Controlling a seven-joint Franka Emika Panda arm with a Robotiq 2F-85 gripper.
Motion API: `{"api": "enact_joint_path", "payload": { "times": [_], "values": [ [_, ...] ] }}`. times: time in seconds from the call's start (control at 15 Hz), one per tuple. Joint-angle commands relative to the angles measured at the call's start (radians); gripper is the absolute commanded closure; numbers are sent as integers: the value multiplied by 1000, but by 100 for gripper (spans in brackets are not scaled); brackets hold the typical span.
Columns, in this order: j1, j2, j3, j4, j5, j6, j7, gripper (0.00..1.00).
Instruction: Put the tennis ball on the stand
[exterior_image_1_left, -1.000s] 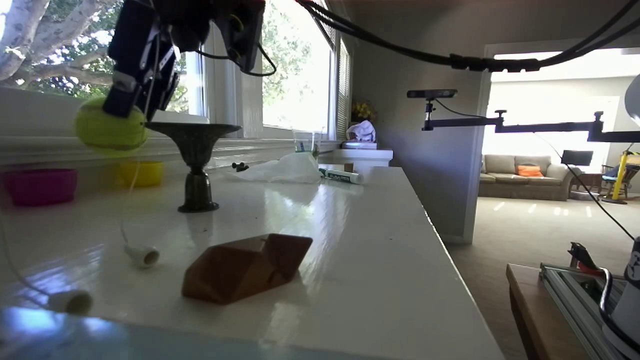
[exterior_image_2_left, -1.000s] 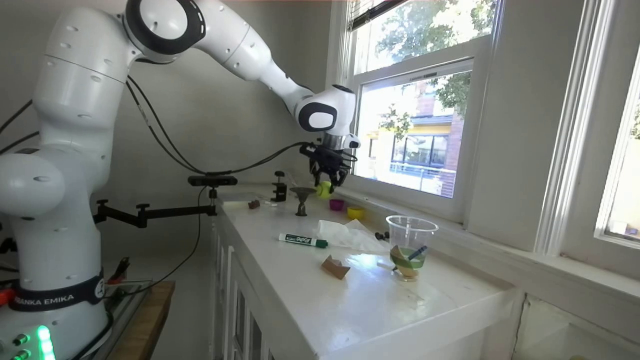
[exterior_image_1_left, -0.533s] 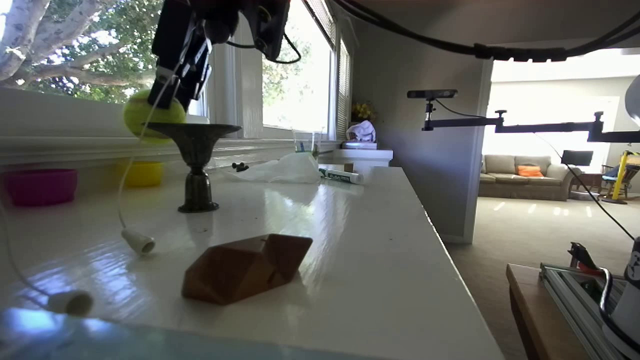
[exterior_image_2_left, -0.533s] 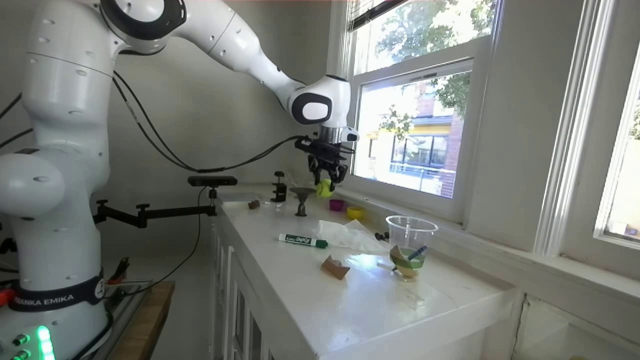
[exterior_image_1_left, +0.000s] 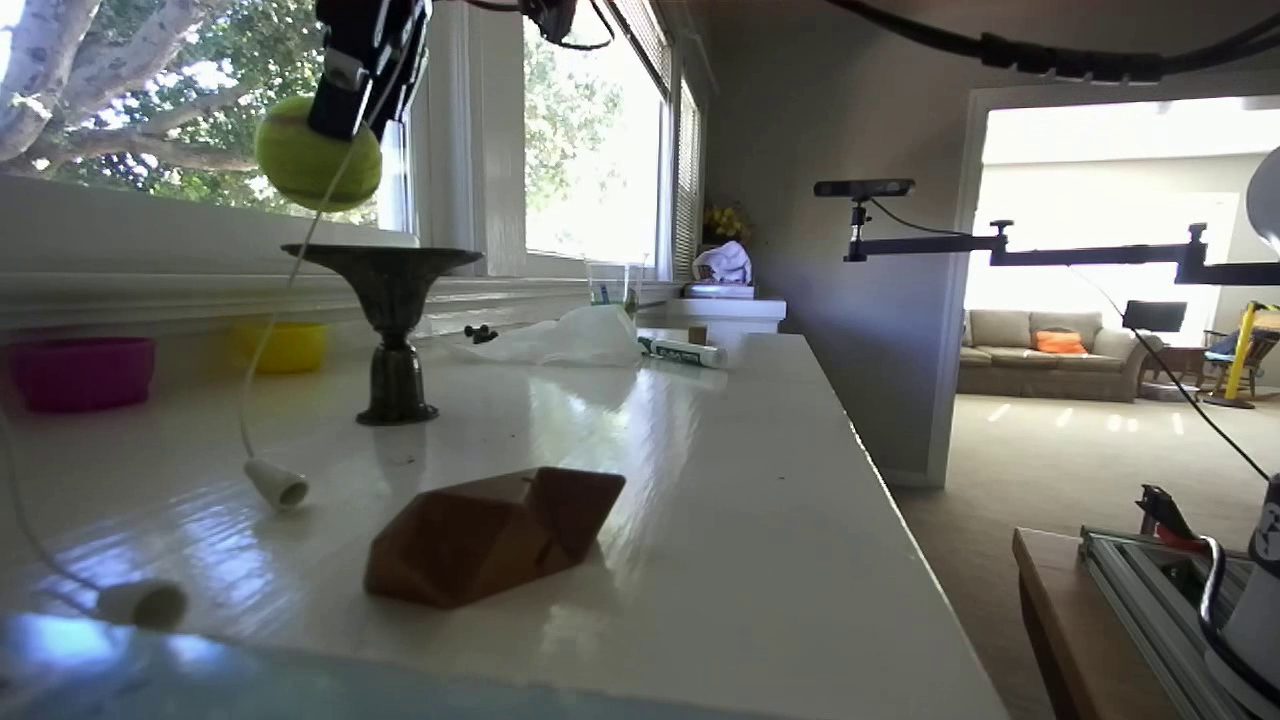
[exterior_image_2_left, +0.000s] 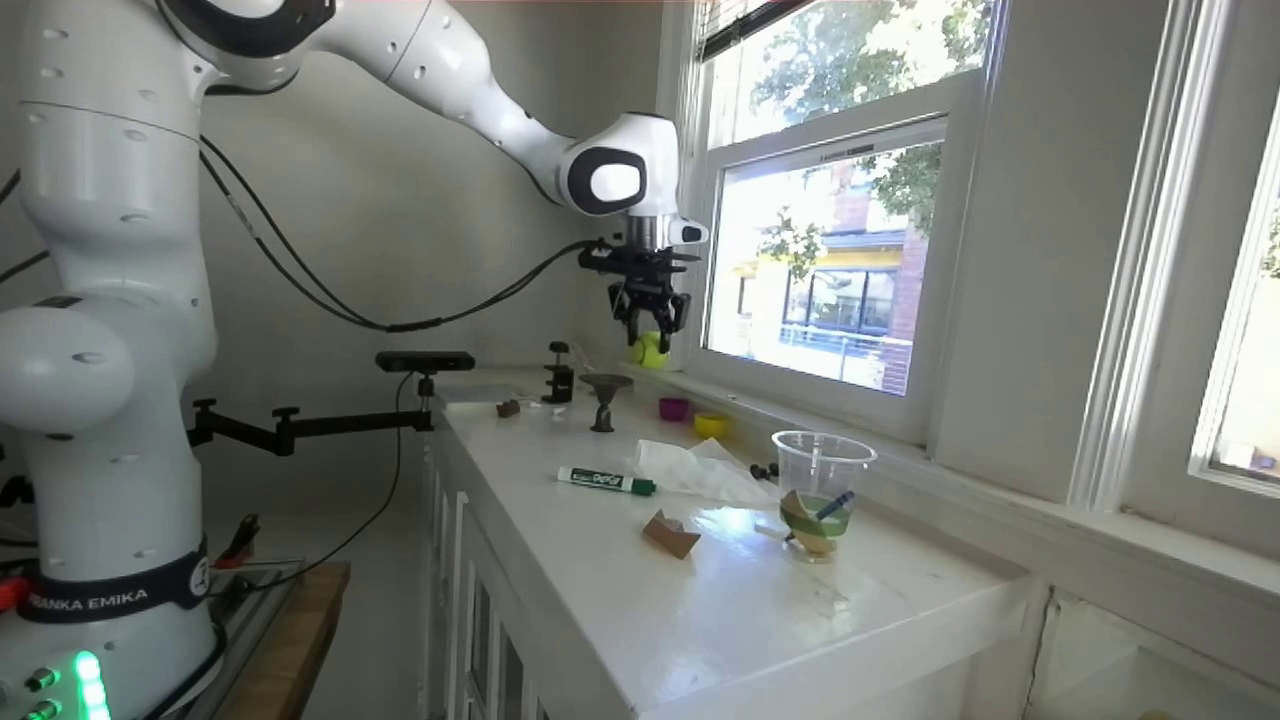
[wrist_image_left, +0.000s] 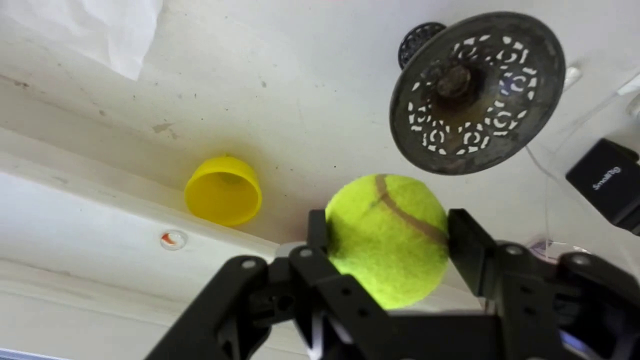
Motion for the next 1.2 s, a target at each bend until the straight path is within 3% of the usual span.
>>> {"api": "enact_joint_path", "payload": {
  "times": [0.0, 0.33, 1.13],
  "values": [
    [16, -57, -4, -38, -70, 12, 56, 63],
    [17, -80, -8, -61, -115, 16, 100, 63],
    [76, -136, 3, -153, -48, -26, 18, 63]
  ]
}}
